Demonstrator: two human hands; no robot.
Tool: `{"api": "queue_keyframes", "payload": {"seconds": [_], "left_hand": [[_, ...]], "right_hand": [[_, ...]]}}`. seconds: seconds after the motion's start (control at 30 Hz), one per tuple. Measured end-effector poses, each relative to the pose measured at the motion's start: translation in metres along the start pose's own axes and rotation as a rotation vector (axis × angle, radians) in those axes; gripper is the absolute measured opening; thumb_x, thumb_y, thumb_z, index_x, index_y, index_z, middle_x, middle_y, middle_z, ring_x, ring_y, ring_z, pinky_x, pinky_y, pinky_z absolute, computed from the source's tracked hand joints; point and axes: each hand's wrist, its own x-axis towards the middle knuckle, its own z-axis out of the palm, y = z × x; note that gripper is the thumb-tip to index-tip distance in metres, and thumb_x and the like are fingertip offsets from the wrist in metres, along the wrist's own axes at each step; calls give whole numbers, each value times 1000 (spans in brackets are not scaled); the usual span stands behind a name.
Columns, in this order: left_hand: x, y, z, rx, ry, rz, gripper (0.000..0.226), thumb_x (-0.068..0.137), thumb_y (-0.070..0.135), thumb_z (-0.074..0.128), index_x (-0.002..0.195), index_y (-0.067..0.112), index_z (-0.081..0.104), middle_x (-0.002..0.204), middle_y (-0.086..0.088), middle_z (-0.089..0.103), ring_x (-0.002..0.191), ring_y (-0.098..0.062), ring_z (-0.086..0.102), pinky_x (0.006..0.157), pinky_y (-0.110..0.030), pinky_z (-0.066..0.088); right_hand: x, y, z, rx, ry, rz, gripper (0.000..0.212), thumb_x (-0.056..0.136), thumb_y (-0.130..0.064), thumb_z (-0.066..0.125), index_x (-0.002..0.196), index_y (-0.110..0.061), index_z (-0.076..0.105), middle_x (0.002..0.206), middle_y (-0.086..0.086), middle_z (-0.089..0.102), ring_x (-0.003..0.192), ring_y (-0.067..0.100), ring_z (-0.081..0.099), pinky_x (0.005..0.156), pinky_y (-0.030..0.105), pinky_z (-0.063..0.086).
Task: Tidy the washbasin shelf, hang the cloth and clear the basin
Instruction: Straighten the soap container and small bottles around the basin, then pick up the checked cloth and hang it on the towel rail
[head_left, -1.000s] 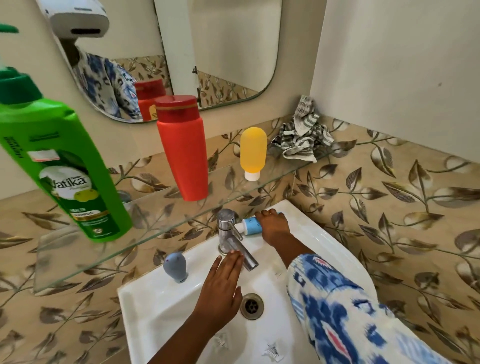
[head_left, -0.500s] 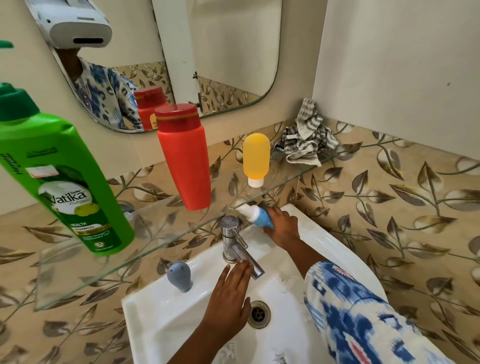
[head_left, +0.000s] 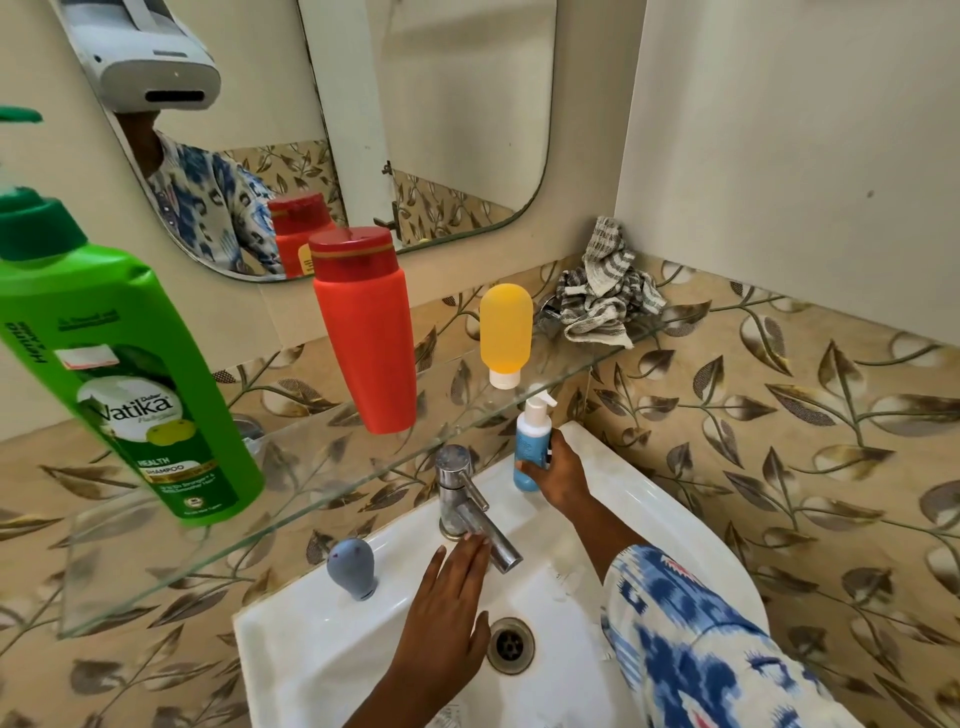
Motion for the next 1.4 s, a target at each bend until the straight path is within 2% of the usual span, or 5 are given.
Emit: {"api": "queue_keyframes", "payload": {"seconds": [0.23, 0.6, 0.9, 1.3, 1.4], "left_hand": [[0, 6, -2, 47, -29, 38, 85, 47, 38, 80, 124, 11, 58, 128, -3, 62, 113, -15, 61, 108, -27, 16], [11, 20, -6, -53, 132, 70, 91, 27, -7, 71, 117, 6, 62, 121, -9, 65, 114, -20, 48, 104, -23, 27], [12, 33, -14, -96, 204, 167, 87, 27, -5, 67, 114, 3, 64, 114, -12, 67, 113, -19, 43, 80, -46, 55], [45, 81, -69, -251, 370, 254, 58, 65, -3, 57, 121, 12, 57, 119, -10, 62, 105, -26, 58, 90, -43, 50], [64, 100, -95, -308, 424, 273, 47, 71, 2, 57, 117, 13, 59, 116, -8, 63, 106, -26, 58, 90, -36, 42]], "right_hand": [[-4, 6, -6, -163, -28, 44, 74, 79, 1, 67, 142, -6, 29, 144, 15, 42, 133, 30, 41, 113, 40, 33], [1, -65, -78, -158, 833, -327, 26, 91, -13, 51, 114, -1, 51, 118, 21, 49, 96, 33, 59, 72, 42, 57], [12, -93, -130, -477, 587, -489, 19, 88, -7, 53, 101, -10, 67, 123, 13, 52, 112, 28, 51, 87, 40, 51], [-18, -145, -163, 107, 812, -386, 13, 95, -5, 41, 99, 2, 52, 79, 5, 52, 63, 17, 47, 54, 19, 33], [-25, -170, -191, 238, 797, -405, 15, 94, -4, 40, 99, -3, 54, 80, -1, 52, 74, 19, 50, 66, 22, 37]]}}
